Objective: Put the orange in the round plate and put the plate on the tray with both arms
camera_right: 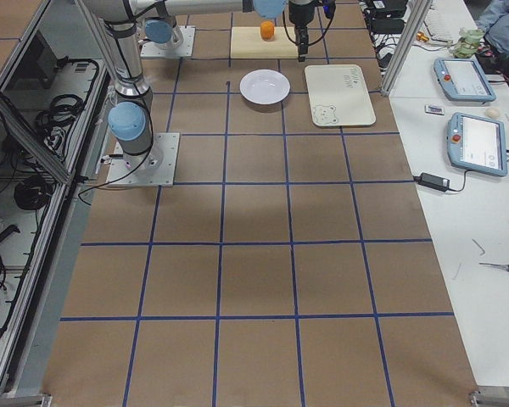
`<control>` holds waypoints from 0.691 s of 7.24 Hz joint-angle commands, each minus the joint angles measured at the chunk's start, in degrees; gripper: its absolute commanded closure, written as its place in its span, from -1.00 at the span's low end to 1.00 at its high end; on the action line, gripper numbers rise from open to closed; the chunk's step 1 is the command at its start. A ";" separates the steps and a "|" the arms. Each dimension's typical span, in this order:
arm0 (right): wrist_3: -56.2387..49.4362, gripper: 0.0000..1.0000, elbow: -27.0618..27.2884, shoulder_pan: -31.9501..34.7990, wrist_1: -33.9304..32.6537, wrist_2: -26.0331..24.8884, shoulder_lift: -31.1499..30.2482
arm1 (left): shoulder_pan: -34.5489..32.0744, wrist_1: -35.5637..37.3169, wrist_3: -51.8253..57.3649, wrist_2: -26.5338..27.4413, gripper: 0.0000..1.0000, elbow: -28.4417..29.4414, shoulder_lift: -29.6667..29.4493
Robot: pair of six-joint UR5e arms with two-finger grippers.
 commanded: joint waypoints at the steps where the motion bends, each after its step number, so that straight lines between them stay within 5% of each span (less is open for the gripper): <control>1: 0.16 -0.78 0.00 0.00 0.21 0.03 0.00 | 0.00 -0.21 0.00 0.00 -1.00 0.00 0.00; 2: 0.07 -1.00 0.00 0.00 0.39 0.03 0.00 | 0.00 -0.30 0.00 0.00 -1.00 0.00 0.00; 3: -0.10 -0.86 0.00 0.00 0.13 -0.06 0.00 | 0.00 -0.21 0.00 0.00 -1.00 0.00 0.00; 5: 0.07 -0.98 0.00 0.00 0.30 0.03 0.00 | 0.00 -0.30 0.00 0.00 -1.00 -0.09 -0.08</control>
